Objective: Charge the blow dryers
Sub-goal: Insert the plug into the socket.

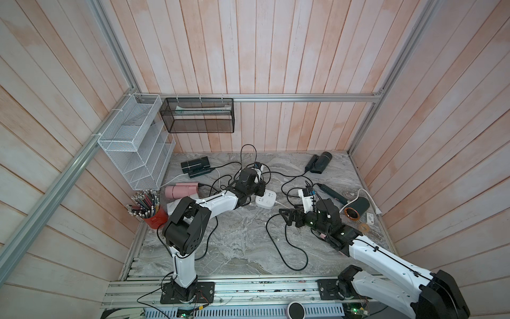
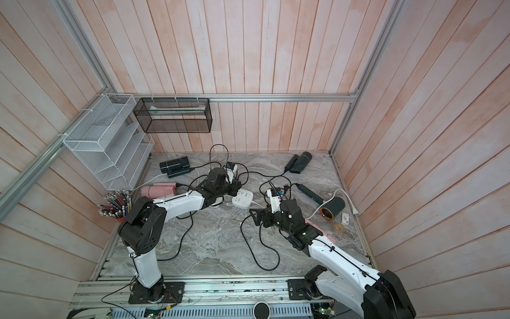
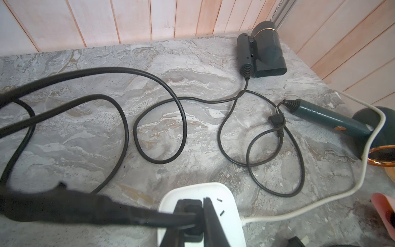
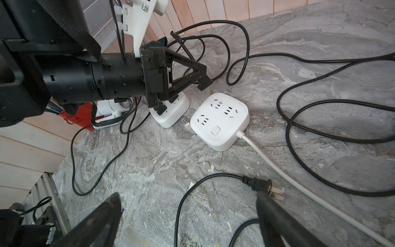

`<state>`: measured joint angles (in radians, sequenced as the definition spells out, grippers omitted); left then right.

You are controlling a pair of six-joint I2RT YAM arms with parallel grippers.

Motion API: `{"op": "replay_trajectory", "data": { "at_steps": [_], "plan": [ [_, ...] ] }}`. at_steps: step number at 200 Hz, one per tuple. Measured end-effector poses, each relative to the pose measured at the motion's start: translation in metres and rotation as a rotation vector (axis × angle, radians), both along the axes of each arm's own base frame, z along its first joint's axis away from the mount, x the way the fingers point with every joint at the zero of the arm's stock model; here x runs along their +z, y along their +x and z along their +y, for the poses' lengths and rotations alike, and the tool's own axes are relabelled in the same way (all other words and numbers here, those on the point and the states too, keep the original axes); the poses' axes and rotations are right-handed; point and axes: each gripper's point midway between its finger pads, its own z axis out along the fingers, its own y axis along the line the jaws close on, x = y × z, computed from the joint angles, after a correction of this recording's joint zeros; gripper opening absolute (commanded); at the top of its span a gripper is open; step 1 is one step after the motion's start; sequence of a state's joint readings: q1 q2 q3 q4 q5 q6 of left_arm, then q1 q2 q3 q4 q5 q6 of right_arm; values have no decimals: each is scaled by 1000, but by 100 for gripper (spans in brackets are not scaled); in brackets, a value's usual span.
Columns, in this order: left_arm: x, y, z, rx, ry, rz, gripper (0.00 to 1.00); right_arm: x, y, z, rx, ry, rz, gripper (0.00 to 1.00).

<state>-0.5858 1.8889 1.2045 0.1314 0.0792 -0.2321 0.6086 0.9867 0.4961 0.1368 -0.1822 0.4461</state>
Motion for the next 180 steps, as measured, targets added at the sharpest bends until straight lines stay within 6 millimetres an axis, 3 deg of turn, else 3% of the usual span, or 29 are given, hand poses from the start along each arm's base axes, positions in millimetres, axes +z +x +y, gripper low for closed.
{"op": "replay_trajectory", "data": {
  "at_steps": [61, 180],
  "plan": [
    [-5, 0, -7, 38, -27, 1, 14, 0, -1, -1, -1, 1, -3, 99],
    [-33, -1, -7, 72, -6, 37, 14, 3, -2, -2, -2, 7, -13, 99]
  ]
}}
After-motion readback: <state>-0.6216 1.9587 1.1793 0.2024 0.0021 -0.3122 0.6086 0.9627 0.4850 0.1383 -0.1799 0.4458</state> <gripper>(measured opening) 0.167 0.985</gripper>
